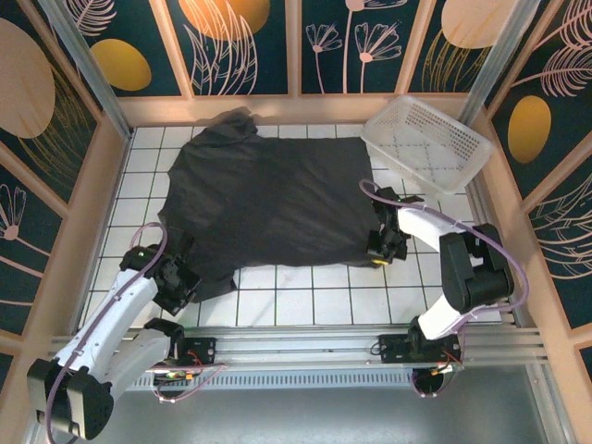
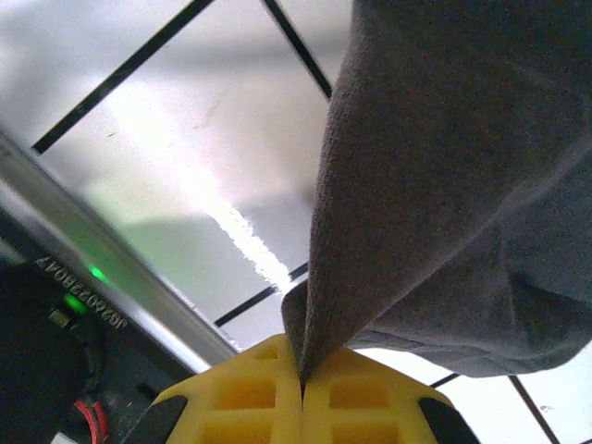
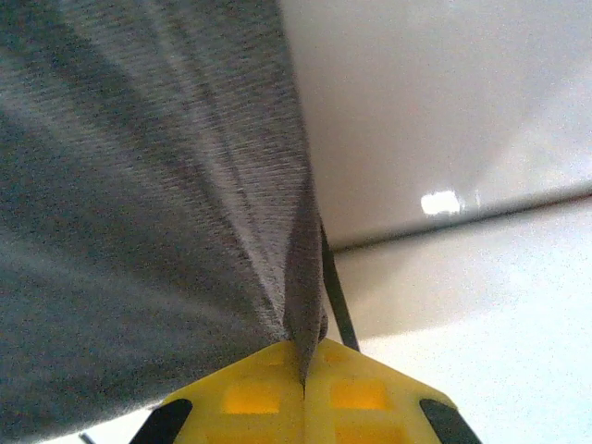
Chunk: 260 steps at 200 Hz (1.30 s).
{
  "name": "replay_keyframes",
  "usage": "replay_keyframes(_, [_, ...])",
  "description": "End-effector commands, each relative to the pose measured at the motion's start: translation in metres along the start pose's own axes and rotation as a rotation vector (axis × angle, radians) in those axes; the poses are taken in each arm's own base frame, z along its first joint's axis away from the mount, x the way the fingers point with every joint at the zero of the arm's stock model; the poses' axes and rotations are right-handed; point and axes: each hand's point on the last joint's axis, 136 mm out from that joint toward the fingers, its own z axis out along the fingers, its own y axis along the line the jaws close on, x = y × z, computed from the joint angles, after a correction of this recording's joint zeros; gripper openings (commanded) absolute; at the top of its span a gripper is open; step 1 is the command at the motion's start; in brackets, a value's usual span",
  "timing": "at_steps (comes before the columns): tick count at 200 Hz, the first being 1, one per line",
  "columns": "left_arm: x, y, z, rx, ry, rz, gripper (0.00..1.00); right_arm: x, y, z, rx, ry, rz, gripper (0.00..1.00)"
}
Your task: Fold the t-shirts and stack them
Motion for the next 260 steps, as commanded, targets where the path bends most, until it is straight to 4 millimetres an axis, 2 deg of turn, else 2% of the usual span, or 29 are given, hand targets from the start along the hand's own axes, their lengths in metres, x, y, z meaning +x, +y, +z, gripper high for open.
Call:
replay_keyframes(1, [0.001,0.015,-0.008,-0.074,0.002,-0.048,0.00,0.021,-0.001,-0.009,0.014,0.068,0.021,0.00])
replay_keyframes(23, [-0.006,0.003,-0.014,-0.047,-0.028,-0.046,0.00,0.008,0.007,-0.011,0.005,0.053,0.047,0.00])
replay_keyframes(41, [-0.021,-0.017,-0.025,-0.005,-0.091,-0.040,0.00,0.002,0.016,-0.014,-0.044,0.059,0.081,0.00])
replay_keyframes(68, [-0.043,-0.065,-0.045,0.093,-0.165,-0.018,0.00,-0.007,0.020,-0.022,-0.117,0.073,0.137,0.00])
replay_keyframes(84, [-0.053,-0.093,-0.050,0.129,-0.188,0.014,0.00,-0.019,0.022,-0.032,-0.182,0.077,0.188,0.00])
replay_keyframes(88, [-0.058,-0.105,-0.058,0.157,-0.202,0.019,0.00,-0.022,0.024,-0.034,-0.204,0.080,0.202,0.00])
replay_keyframes(104, [-0.072,-0.132,-0.074,0.192,-0.254,0.049,0.00,-0.037,0.027,-0.044,-0.289,0.090,0.266,0.00])
replay_keyframes(141, [-0.103,-0.178,-0.104,0.234,-0.359,0.101,0.00,-0.075,0.045,-0.066,-0.404,0.057,0.341,0.00])
replay_keyframes(163, [-0.122,-0.197,-0.111,0.275,-0.386,0.087,0.00,-0.098,0.055,-0.073,-0.435,0.024,0.367,0.00])
replay_keyframes(194, [-0.145,-0.219,-0.113,0.296,-0.410,0.093,0.00,-0.128,0.059,-0.080,-0.431,-0.035,0.408,0.00])
replay_keyframes(231, [-0.172,-0.241,-0.113,0.323,-0.463,0.108,0.00,-0.155,0.062,-0.076,-0.421,-0.073,0.443,0.00])
replay_keyframes(260, [-0.190,-0.248,-0.111,0.294,-0.507,0.119,0.00,-0.166,0.054,-0.071,-0.368,-0.104,0.483,0.00])
